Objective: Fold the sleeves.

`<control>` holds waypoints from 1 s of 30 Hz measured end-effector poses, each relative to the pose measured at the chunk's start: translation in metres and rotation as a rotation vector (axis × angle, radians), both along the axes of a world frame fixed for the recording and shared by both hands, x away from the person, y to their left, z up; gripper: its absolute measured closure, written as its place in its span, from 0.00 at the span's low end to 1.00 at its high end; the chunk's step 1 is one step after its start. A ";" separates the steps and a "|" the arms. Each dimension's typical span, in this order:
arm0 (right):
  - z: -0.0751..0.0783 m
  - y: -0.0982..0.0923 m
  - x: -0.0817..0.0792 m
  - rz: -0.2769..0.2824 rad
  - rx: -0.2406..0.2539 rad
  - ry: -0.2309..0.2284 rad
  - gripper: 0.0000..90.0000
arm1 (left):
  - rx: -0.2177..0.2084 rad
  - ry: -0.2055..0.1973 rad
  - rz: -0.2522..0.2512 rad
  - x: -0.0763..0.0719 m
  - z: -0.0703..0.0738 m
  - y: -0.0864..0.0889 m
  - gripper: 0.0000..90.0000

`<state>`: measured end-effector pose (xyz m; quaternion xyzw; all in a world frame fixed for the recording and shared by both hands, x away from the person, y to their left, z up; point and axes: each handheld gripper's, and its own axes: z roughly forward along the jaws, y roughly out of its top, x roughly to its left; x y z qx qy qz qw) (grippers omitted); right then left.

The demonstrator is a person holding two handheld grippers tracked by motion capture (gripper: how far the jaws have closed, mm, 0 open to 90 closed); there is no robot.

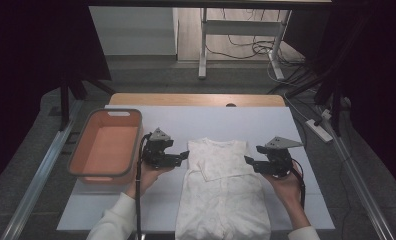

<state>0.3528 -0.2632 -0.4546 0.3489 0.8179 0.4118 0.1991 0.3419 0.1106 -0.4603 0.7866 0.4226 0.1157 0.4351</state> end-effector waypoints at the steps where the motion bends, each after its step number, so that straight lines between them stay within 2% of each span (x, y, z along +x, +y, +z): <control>1: 0.000 -0.001 0.001 -0.001 0.000 -0.001 0.41 | 0.002 0.001 -0.004 0.002 0.000 -0.001 0.26; 13: 0.000 -0.005 0.012 -0.014 -0.002 -0.006 0.41 | 0.013 0.010 -0.034 0.020 -0.002 -0.015 0.25; 20: 0.000 -0.005 0.021 -0.025 -0.003 -0.011 0.41 | 0.016 0.028 -0.049 0.029 -0.004 -0.020 0.25; 30: 0.001 0.004 0.038 -0.012 -0.005 -0.005 0.41 | 0.031 0.046 -0.063 0.043 -0.013 -0.035 0.24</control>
